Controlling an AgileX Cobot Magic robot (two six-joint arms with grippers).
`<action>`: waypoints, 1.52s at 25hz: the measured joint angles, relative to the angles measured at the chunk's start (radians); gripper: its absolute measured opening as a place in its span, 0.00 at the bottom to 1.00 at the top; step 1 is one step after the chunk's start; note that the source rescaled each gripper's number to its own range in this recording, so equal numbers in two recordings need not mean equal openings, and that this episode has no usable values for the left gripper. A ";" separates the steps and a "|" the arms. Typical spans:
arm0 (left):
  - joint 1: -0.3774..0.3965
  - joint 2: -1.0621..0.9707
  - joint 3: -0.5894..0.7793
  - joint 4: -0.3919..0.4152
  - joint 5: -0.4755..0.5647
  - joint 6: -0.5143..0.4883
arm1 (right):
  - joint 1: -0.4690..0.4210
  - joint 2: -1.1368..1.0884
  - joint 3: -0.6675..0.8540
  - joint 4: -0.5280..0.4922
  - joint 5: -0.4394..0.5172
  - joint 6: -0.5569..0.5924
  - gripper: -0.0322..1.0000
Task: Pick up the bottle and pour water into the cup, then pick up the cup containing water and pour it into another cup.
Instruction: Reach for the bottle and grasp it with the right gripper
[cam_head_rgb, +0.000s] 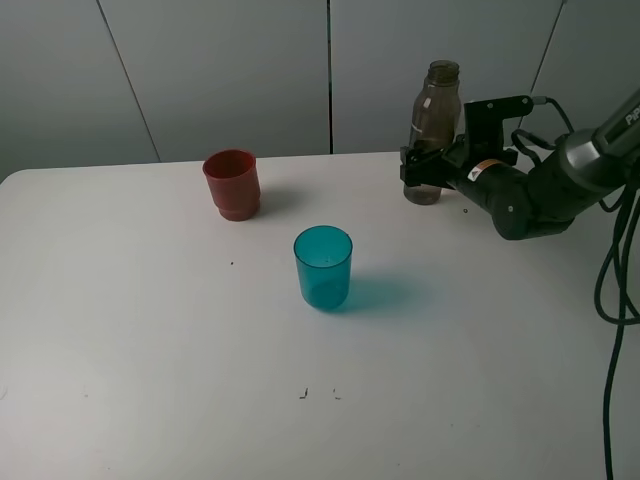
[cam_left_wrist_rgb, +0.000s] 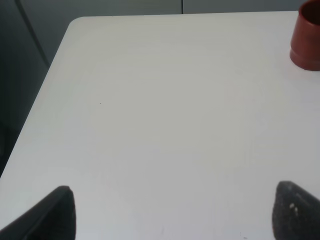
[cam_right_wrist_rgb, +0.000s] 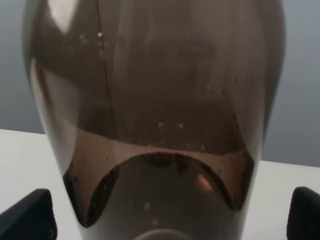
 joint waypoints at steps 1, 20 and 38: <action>0.000 0.000 0.000 0.000 0.000 0.000 | 0.000 0.000 -0.006 -0.002 0.002 0.000 1.00; 0.000 0.000 0.000 0.000 0.000 0.000 | 0.000 0.084 -0.087 -0.006 -0.005 0.087 1.00; 0.000 0.000 0.000 0.000 0.000 0.000 | 0.000 0.084 -0.102 -0.006 -0.027 0.089 1.00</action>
